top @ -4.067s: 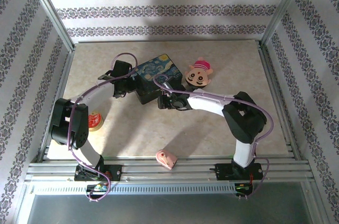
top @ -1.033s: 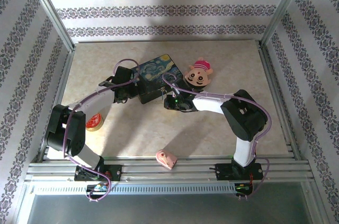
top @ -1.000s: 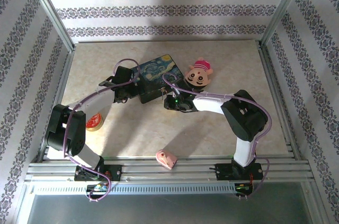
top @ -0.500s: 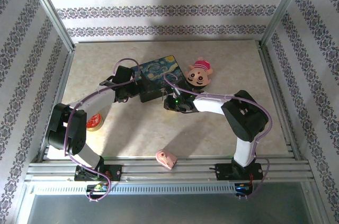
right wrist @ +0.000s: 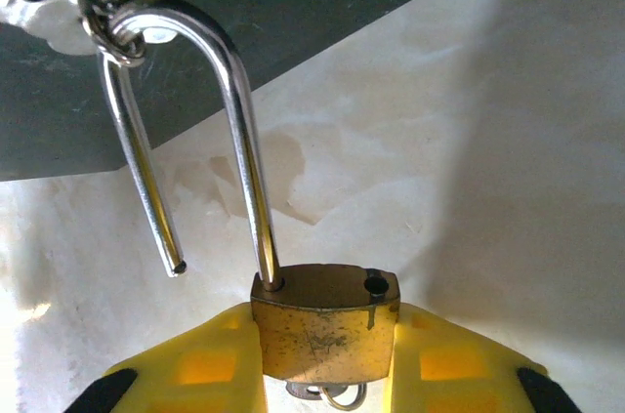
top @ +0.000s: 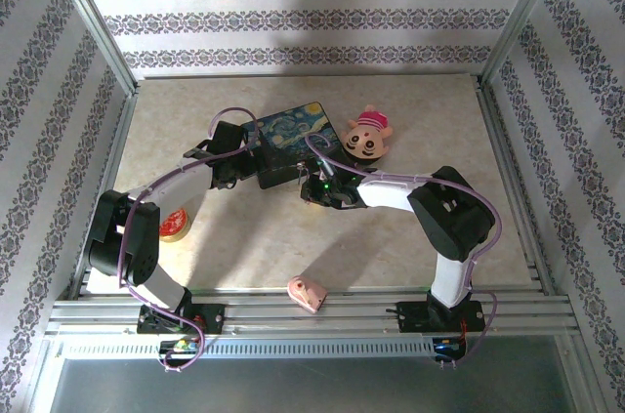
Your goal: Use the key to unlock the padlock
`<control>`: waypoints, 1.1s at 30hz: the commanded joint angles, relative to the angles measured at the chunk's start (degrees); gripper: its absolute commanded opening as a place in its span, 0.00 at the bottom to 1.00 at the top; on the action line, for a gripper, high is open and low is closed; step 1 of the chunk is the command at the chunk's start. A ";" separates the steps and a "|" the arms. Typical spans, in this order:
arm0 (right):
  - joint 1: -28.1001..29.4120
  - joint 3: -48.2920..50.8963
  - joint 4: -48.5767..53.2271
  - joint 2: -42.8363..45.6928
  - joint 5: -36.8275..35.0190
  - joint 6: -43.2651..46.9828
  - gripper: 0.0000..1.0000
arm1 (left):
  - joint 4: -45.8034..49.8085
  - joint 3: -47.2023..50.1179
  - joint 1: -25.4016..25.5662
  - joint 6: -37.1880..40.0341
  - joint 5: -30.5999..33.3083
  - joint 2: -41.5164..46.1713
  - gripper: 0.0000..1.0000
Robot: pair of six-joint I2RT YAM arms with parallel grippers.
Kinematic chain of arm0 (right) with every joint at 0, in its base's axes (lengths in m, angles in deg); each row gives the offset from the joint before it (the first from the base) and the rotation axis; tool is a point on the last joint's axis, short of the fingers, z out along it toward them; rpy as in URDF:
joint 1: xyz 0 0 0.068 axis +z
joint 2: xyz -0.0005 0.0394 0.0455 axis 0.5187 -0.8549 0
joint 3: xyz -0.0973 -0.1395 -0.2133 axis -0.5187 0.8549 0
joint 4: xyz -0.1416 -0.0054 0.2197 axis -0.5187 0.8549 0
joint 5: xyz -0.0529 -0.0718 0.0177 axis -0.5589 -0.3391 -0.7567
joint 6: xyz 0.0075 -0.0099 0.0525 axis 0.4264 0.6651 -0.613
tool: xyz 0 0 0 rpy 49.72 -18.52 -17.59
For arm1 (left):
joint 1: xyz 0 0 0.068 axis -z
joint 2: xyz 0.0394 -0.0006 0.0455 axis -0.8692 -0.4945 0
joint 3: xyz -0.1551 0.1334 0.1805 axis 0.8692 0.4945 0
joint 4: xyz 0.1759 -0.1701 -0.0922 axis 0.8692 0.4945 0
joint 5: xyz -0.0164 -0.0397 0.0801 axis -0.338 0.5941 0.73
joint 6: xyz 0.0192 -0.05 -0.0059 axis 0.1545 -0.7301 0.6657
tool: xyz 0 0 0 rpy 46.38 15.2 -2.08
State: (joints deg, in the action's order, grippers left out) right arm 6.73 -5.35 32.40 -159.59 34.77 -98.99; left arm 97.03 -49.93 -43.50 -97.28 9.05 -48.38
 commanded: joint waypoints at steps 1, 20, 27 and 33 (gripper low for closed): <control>-0.86 0.41 -3.45 1.19 0.24 -0.98 0.00 | 4.22 2.51 -0.15 0.99 3.87 -2.87 0.99; -1.22 -2.03 0.59 1.84 -2.56 2.21 0.00 | 3.78 2.50 -0.32 0.70 3.44 -2.61 0.99; -1.34 -3.60 -0.13 1.20 -1.07 1.35 0.00 | 3.52 2.57 -0.37 0.55 3.34 -2.52 0.99; -1.31 -4.08 -2.61 0.31 0.36 -1.62 0.00 | 3.27 2.74 -0.37 0.63 2.85 -2.60 0.99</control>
State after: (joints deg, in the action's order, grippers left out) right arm 6.23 -7.41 34.00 -159.59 34.86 -98.82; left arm 95.70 -49.76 -43.59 -97.34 9.29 -48.53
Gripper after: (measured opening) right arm 0.211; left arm 0.993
